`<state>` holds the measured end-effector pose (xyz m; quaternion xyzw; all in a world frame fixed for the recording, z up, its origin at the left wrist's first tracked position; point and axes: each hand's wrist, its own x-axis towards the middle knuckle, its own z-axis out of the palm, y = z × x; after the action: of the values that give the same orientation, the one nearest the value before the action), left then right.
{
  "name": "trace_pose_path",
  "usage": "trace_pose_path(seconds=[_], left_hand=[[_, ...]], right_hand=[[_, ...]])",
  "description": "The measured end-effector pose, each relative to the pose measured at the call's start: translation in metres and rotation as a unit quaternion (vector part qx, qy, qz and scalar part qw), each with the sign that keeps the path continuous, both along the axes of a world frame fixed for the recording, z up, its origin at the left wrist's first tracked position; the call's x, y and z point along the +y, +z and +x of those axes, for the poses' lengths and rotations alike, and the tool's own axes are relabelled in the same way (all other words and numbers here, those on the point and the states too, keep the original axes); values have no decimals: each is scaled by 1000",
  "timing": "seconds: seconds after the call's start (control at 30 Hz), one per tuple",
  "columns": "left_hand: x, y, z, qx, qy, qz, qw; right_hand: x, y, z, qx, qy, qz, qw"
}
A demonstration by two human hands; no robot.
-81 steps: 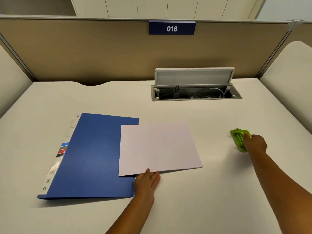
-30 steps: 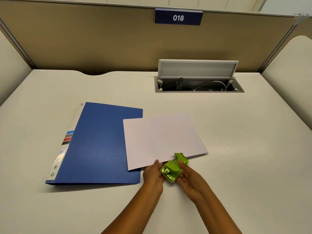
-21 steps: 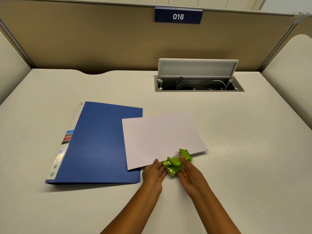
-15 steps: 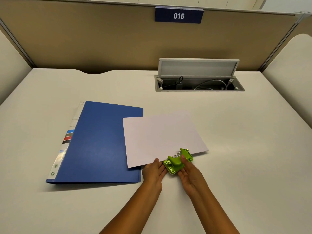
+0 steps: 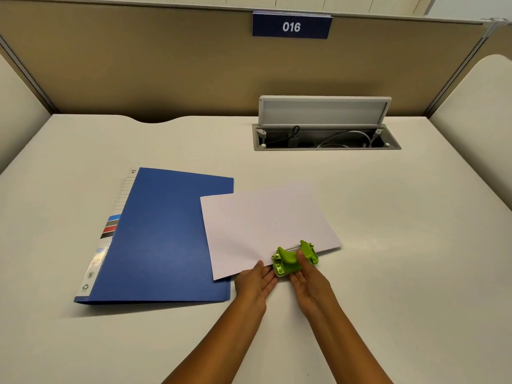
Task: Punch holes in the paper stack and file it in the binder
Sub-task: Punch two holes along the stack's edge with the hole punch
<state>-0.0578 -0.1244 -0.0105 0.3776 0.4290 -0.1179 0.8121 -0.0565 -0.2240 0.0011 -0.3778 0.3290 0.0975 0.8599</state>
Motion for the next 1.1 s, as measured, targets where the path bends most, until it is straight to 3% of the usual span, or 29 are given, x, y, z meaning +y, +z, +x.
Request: trace_pose_path(seconds=[1.1], left_hand=[[-1, -8, 4, 12, -1, 24, 1000]], right_hand=[[1, 2, -2, 50, -5, 1, 999]])
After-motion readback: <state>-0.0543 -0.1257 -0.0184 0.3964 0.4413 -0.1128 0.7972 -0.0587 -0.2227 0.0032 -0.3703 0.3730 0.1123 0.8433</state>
